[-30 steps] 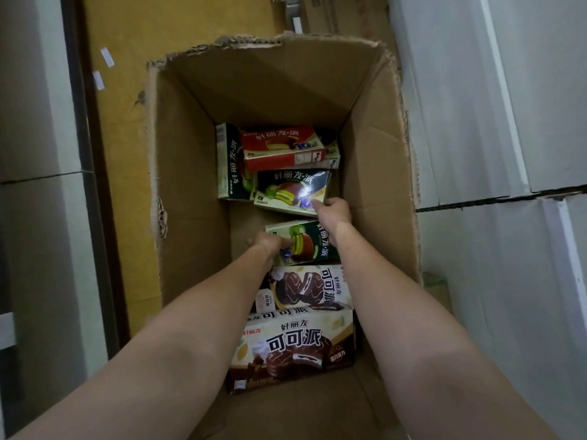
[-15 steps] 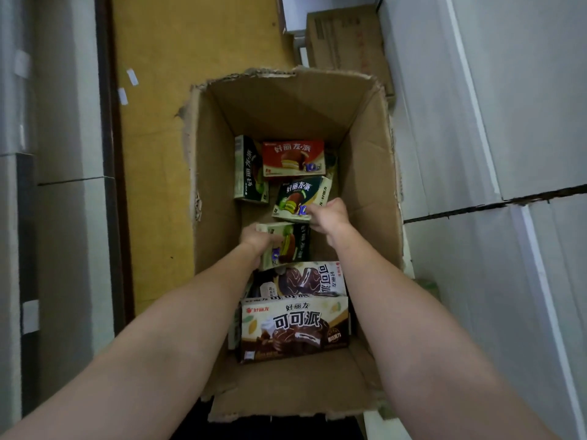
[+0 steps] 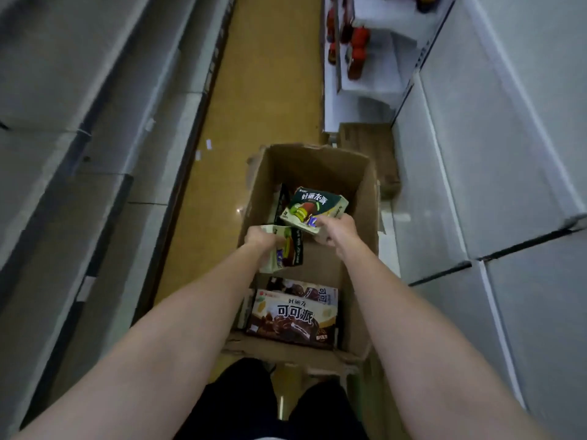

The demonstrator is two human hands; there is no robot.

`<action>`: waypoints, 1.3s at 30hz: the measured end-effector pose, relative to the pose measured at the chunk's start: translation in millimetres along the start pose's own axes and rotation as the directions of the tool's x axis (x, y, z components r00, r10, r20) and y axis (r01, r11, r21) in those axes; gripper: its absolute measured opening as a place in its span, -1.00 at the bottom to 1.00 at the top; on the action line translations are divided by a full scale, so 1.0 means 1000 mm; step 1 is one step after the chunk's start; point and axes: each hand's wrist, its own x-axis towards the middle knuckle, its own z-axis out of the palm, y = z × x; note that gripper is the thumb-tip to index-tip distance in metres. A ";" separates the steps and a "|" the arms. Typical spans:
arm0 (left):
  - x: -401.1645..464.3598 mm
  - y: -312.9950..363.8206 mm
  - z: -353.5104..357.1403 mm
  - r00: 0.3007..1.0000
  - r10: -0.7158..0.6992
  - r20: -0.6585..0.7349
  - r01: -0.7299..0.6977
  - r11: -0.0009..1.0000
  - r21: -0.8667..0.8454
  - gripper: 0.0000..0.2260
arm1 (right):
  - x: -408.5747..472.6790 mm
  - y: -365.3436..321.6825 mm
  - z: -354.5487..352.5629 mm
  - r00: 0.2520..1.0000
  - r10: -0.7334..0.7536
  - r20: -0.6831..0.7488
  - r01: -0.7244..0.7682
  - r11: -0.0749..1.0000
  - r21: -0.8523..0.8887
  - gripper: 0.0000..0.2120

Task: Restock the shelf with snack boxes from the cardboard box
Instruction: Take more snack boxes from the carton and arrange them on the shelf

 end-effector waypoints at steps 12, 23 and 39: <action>-0.190 -0.038 -0.155 0.945 0.088 -0.316 -0.246 0.826 -0.507 -0.82 | -0.177 -0.051 0.076 0.934 -0.170 0.315 0.194 0.980 -0.046 -0.62; -0.376 -0.215 -0.392 0.798 0.013 -0.603 -0.478 0.623 -0.619 -0.59 | -0.413 -0.001 0.282 0.686 -0.271 0.675 0.458 0.882 -0.112 -0.94; -0.699 -0.565 -0.588 0.526 -0.236 -0.817 -0.628 0.541 -0.560 -0.61 | -0.817 0.275 0.490 0.184 -0.040 0.982 0.549 0.833 -0.069 -0.68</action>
